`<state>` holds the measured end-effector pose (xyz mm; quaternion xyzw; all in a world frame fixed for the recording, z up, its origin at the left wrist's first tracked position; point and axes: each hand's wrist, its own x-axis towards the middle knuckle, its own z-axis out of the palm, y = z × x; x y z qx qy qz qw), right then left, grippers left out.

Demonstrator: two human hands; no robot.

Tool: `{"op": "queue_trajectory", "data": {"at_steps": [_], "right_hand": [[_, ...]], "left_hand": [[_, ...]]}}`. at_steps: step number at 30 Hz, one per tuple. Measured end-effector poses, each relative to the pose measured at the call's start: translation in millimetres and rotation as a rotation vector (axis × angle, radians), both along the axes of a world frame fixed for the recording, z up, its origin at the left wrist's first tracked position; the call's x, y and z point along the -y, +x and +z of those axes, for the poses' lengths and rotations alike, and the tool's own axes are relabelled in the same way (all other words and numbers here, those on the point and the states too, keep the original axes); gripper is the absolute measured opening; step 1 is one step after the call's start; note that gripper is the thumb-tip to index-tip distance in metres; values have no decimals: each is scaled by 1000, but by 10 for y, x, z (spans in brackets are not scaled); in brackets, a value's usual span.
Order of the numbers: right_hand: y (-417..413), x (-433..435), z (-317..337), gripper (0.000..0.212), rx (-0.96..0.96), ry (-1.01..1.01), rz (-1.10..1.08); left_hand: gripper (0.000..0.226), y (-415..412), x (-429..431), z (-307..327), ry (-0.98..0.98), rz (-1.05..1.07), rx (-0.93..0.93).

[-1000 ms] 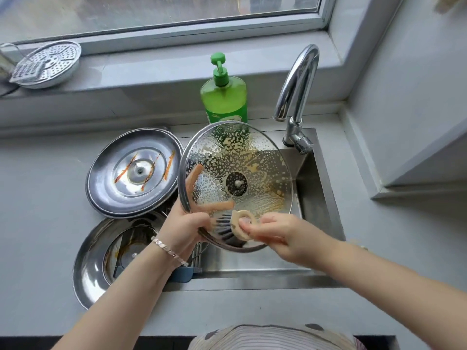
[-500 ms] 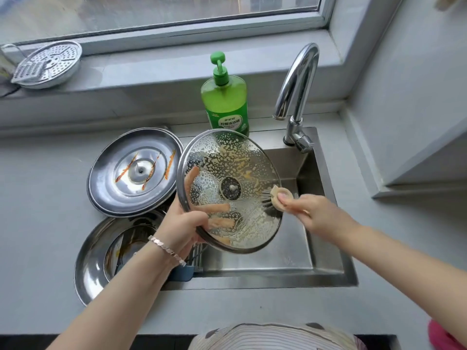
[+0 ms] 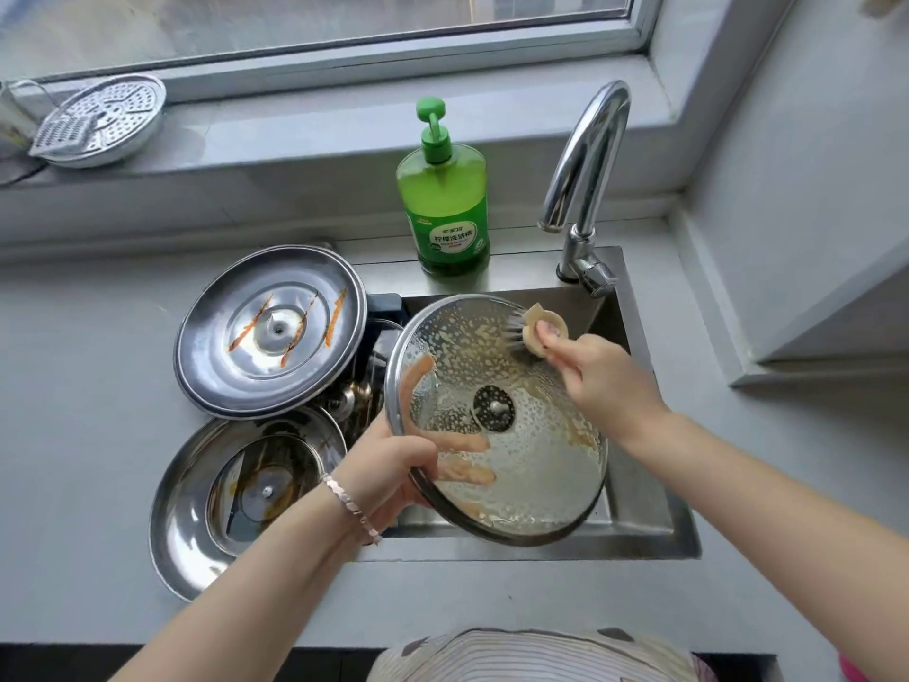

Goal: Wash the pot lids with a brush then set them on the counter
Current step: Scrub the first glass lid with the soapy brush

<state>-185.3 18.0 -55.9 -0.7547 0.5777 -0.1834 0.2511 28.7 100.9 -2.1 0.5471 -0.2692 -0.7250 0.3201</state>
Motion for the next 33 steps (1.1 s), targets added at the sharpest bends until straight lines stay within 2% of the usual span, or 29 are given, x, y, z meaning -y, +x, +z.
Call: {"op": "queue_trajectory", "data": {"at_steps": [4,6,9,13,17,19,21,22,25,27,29,33], "right_hand": [[-125,-363,-102,43,-157,137,141],[-110,-374,-79,37,-92,196,158],[-146,-42,-51,31,32,174,-11],[-188,-179,-59,34,-7,90,35],[-163,-713,-176,38,-13,286,217],[-166,-707,-122,36,88,368,168],[-180,-525,56,38,263,378,3],[-181,-402,167,39,298,312,-85],[-152,-86,493,49,274,74,-266],[-99,6,655,59,258,17,-260],[5,-12,797,58,165,32,-150],[209,-190,960,54,70,-46,66]], "left_hand": [[103,100,90,2,-35,144,41],[102,75,90,5,-48,127,72],[96,-36,37,8,-33,15,103],[97,-29,95,40,-61,48,84],[97,72,154,16,-108,30,179],[92,73,155,3,-103,-54,232],[80,32,163,9,-129,-134,300],[69,1,175,15,-158,-147,341],[25,-88,258,60,-213,-38,448],[10,-141,326,88,-243,11,479],[8,-198,370,88,-382,-50,588],[20,-274,376,-4,-863,-176,1004]]}}
